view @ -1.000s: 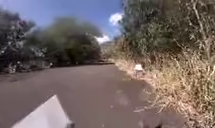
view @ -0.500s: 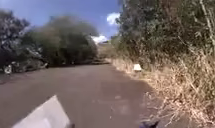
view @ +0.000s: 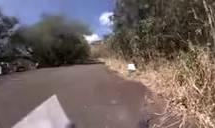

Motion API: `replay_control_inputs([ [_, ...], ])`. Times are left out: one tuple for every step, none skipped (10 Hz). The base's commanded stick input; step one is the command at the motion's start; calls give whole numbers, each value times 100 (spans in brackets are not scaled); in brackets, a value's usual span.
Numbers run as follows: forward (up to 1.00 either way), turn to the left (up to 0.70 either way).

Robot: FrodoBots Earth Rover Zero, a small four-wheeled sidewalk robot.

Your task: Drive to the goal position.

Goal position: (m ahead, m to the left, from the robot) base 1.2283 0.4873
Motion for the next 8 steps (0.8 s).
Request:
replay_control_inputs([
  [50, -50],
  [50, -50],
  [50, -50],
  [50, -21],
  [50, 0],
  [50, 0],
  [50, 0],
  [50, 0],
])
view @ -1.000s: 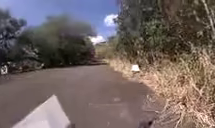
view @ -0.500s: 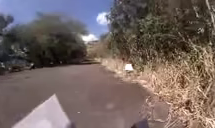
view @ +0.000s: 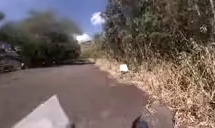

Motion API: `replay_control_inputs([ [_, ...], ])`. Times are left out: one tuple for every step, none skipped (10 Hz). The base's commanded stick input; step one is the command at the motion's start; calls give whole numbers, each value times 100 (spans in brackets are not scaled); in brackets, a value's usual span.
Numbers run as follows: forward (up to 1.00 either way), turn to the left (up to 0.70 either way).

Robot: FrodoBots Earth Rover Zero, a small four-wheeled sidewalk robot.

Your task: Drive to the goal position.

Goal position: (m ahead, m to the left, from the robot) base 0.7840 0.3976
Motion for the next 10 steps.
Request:
replay_control_inputs([
  [50, 0],
  [50, 0],
  [50, 0],
  [50, 0],
  [50, 0],
  [50, 0],
  [50, 0],
  [50, 0],
  [50, 0],
  [50, 0],
])
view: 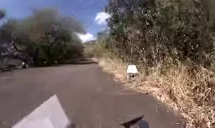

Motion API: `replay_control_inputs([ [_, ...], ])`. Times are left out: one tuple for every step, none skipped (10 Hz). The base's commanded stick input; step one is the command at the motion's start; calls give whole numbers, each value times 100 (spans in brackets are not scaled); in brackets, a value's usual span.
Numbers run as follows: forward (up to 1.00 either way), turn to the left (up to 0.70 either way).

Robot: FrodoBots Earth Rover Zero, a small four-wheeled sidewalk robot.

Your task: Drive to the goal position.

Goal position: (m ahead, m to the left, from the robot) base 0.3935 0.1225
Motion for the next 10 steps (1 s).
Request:
replay_control_inputs([
  [50, 0],
  [50, 0],
  [50, 0],
  [50, 0],
  [50, 0],
  [50, 0],
  [50, 0],
  [50, 0],
  [50, 0],
  [50, 0],
])
